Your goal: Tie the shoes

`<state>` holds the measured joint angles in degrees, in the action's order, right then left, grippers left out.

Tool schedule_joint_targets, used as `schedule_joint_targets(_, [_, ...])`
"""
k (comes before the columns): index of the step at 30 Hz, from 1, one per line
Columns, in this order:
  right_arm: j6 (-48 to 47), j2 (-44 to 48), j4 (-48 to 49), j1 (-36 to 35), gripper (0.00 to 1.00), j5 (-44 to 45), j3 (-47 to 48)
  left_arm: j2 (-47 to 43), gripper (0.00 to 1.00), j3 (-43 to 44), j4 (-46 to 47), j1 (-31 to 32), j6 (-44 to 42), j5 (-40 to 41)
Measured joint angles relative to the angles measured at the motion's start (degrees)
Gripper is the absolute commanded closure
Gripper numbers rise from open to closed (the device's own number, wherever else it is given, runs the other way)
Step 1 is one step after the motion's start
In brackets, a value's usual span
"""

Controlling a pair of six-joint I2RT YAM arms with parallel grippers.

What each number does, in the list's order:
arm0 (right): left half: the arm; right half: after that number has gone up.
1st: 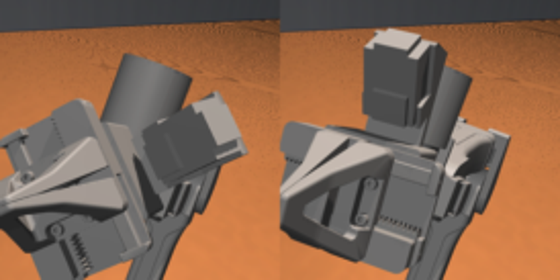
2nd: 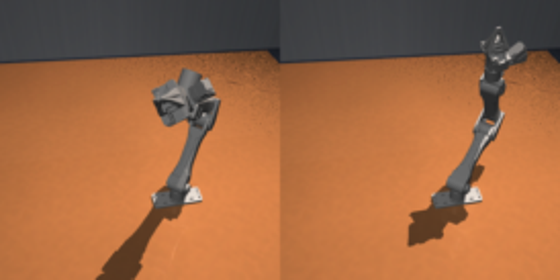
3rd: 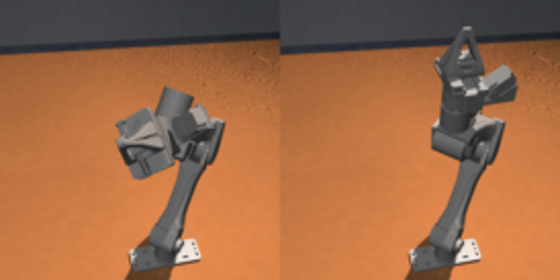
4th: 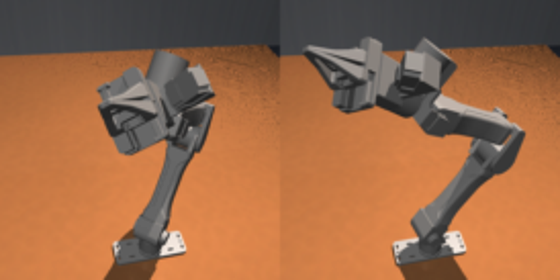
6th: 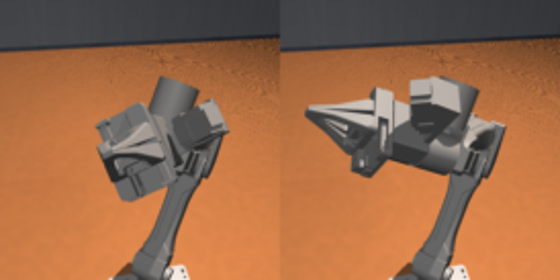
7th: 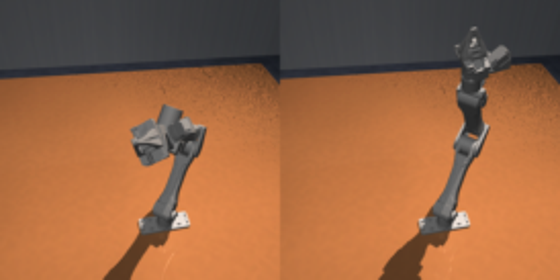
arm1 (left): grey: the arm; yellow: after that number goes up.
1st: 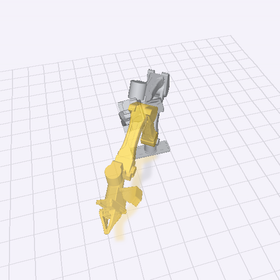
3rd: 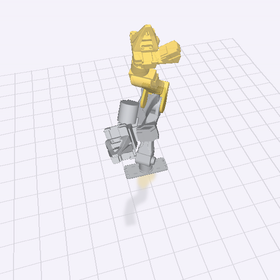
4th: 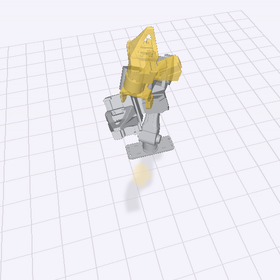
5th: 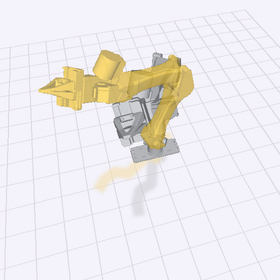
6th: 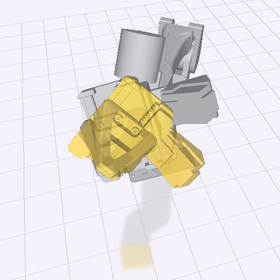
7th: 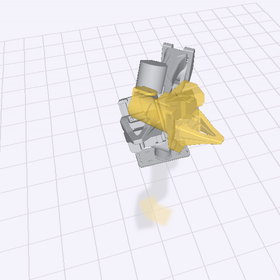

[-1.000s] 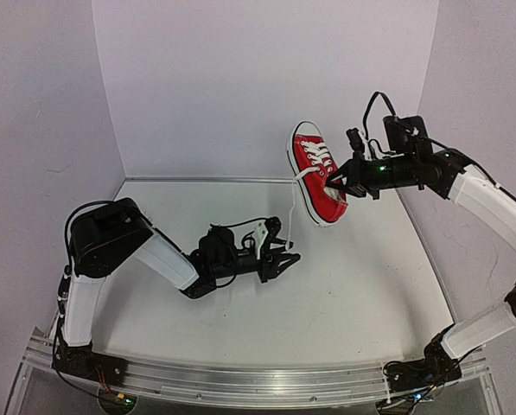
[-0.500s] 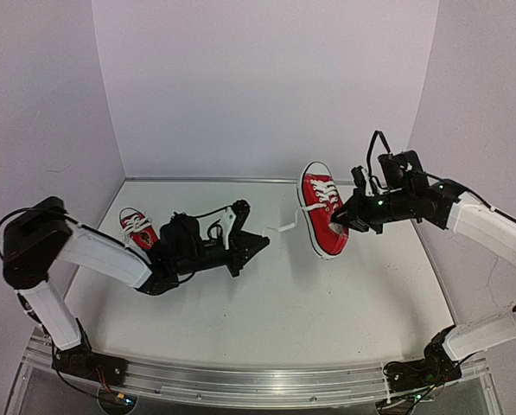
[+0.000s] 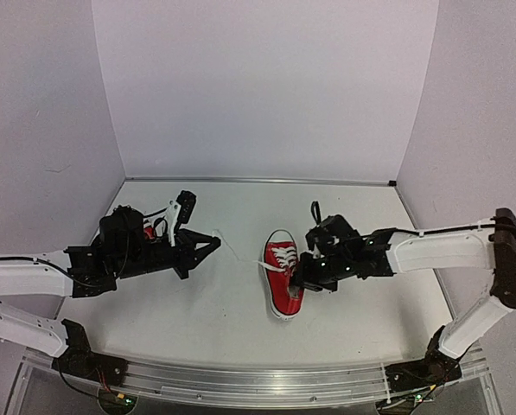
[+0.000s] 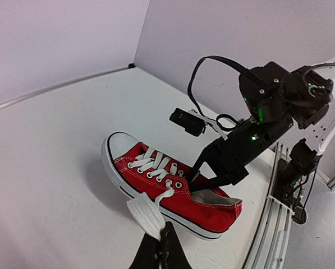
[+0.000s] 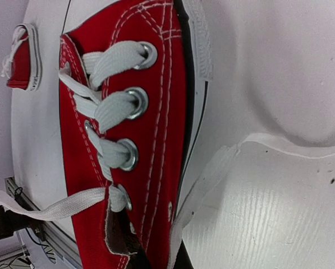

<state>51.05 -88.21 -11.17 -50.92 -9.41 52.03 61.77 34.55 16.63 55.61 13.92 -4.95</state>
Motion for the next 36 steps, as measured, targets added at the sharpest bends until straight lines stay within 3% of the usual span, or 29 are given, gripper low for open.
schedule_joint_targets(7, [5.4,-14.8,6.1,-5.6,0.98,5.2,5.1,-2.3,1.0,-1.3,-11.9,0.0,3.9,4.9])
schedule_joint_targets(13, [8.2,-19.4,10.3,-7.2,0.6,6.6,10.0,-2.9,1.0,-0.9,-18.8,-0.1,5.8,8.8])
schedule_joint_targets(16, [8.3,-18.9,11.8,-7.1,0.48,6.6,10.4,-1.7,1.0,-0.1,-21.3,-0.4,6.2,9.6])
schedule_joint_targets(19, [5.8,-15.5,11.0,-7.1,0.25,6.3,9.6,0.9,1.0,1.4,-23.0,-1.3,6.5,9.5])
schedule_joint_targets(21, [4.0,-10.0,9.9,-7.0,0.19,6.4,7.5,2.0,1.0,2.0,-23.9,-2.3,6.8,9.2])
schedule_joint_targets(28, [-5.5,10.2,2.3,-1.4,0.29,6.2,0.0,5.7,1.0,5.4,-28.2,-6.9,6.5,6.0])
schedule_joint_targets(32, [-13.1,10.4,-5.4,3.8,0.35,6.9,-0.3,8.0,1.0,8.5,-30.3,-7.4,5.3,4.0])
schedule_joint_targets(36, [-18.8,3.9,-13.1,4.0,0.45,7.9,1.6,9.8,1.0,10.1,-31.6,-7.7,4.3,2.2])
